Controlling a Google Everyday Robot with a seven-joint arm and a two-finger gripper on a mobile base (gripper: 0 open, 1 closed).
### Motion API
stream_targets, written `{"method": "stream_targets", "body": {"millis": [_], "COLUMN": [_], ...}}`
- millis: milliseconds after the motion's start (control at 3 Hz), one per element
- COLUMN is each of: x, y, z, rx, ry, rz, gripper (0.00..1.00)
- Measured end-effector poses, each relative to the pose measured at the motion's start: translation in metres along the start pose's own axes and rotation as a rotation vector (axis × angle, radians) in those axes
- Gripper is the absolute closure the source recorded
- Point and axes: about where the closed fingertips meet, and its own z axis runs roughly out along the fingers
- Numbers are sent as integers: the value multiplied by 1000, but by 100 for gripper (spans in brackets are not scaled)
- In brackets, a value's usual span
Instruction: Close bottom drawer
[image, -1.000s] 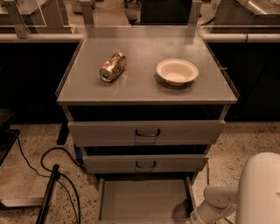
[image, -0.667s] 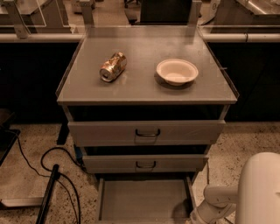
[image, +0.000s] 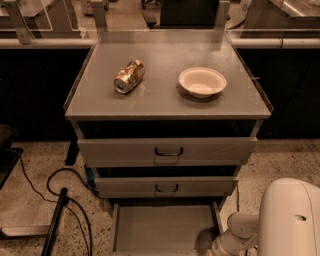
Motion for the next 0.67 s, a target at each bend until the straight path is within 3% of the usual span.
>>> {"method": "stream_targets", "body": {"millis": [333, 667], "x": [-27, -27], "y": [3, 3], "z": [18, 18], "rx": [2, 2], "ry": [-75, -75], "rz": [19, 19], "gripper": [100, 100]}}
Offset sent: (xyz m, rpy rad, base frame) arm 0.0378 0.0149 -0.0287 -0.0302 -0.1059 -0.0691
